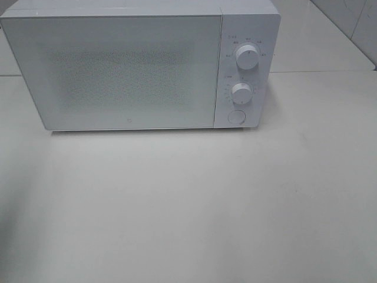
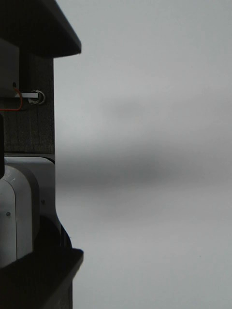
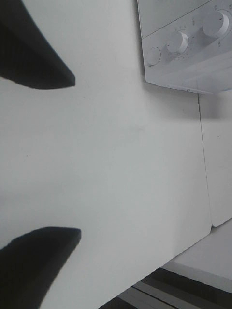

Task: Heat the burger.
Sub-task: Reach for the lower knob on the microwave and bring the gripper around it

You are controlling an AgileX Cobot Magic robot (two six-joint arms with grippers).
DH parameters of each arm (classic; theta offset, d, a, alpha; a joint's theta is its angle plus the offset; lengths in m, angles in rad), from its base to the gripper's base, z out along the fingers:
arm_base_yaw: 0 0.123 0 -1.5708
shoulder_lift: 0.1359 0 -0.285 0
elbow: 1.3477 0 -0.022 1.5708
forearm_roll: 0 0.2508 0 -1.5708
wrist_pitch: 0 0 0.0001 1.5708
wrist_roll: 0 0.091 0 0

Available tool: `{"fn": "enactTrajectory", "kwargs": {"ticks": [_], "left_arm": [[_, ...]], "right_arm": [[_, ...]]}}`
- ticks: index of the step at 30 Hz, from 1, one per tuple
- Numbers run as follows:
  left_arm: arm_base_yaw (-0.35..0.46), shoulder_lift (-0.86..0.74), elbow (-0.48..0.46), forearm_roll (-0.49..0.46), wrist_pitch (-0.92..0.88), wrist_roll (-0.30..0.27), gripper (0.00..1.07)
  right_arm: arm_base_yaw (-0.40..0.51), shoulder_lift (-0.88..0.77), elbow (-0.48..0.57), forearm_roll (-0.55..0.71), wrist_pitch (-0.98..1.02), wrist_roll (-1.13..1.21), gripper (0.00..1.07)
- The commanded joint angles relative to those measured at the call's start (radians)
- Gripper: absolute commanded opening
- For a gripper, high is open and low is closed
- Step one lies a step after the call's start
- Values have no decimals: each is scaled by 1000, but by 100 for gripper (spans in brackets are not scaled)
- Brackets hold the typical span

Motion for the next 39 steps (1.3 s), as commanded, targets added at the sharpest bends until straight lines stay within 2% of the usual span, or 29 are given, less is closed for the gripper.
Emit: {"fn": "enactTrajectory", "kwargs": {"ticks": [1,6,9,10,12,13,16,17,23,31,39], "left_arm": [[4,-68,44,7,-13,8,98],[4,-264,135,7,-29,4,98],[4,-302,150,7,-30,4,98],[4,-379,176,7,-34,4,98],[4,-408,190,7,-35,4,98],[4,-475,215,6,-35,3,98],[4,-573,259,6,-36,-15,98],[4,-640,297,6,-36,-37,98],[4,-817,316,3,-99,-60,98],[4,-1003,330,13,-119,-61,98],[4,-1041,330,14,-119,-61,98]], "right_arm": [[-6,-27,3,-2,-7,-7,76],[-6,-27,3,-2,-7,-7,76],[-6,-27,3,-2,-7,-7,76],[-6,-27,3,-2,-7,-7,76],[-6,-27,3,-2,-7,-7,76],[-6,-27,3,-2,-7,-7,76],[-6,-27,3,-2,-7,-7,76],[-6,-27,3,-2,-7,-7,76],[-6,-27,3,-2,-7,-7,76],[-6,-27,3,-2,-7,-7,76],[-6,-27,3,-2,-7,-7,76]]}}
